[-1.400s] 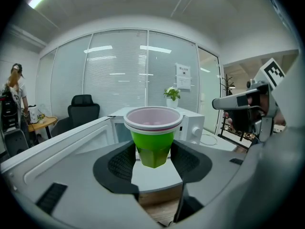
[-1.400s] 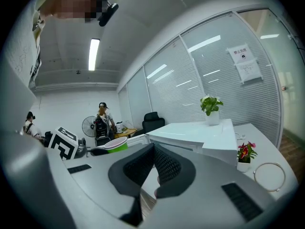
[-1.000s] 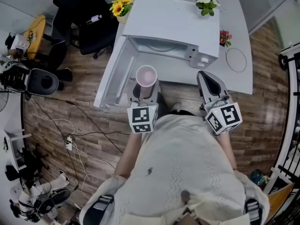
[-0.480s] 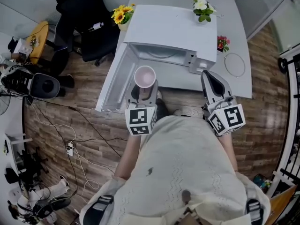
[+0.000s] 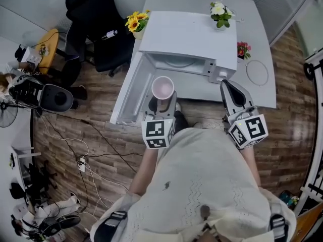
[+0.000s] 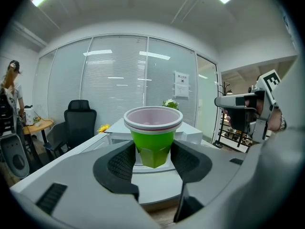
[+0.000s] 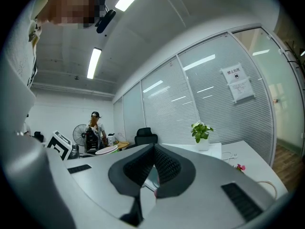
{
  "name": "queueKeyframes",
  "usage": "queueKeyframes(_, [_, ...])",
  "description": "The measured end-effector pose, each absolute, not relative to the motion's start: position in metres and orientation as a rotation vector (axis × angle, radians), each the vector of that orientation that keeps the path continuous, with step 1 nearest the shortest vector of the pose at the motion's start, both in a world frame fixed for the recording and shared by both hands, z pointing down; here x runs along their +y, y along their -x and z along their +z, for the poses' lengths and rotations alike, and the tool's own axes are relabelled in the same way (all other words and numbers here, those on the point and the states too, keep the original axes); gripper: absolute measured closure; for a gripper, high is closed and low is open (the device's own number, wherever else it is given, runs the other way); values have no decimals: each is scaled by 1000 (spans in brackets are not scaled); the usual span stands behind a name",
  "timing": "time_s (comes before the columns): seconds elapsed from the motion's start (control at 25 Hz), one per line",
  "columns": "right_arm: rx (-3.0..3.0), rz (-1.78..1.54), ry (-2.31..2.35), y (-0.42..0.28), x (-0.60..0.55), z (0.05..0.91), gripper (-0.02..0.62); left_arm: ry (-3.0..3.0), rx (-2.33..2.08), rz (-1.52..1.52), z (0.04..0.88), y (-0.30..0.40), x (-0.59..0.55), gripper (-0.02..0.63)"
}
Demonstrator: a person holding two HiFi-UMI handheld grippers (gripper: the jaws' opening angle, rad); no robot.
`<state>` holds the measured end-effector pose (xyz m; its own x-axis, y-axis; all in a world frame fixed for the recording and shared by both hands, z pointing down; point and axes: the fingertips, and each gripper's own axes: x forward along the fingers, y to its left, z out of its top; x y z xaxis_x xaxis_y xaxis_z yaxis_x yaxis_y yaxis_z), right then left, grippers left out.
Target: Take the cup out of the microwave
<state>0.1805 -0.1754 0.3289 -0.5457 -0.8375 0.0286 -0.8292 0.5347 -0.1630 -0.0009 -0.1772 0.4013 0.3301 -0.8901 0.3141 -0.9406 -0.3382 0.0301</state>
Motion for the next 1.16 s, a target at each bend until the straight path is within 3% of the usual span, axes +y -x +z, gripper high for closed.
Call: queueKeyframes(1.16, [2733, -270, 1472, -182, -181, 339, 588, -2370, -1660, 395, 413, -11, -183, 354])
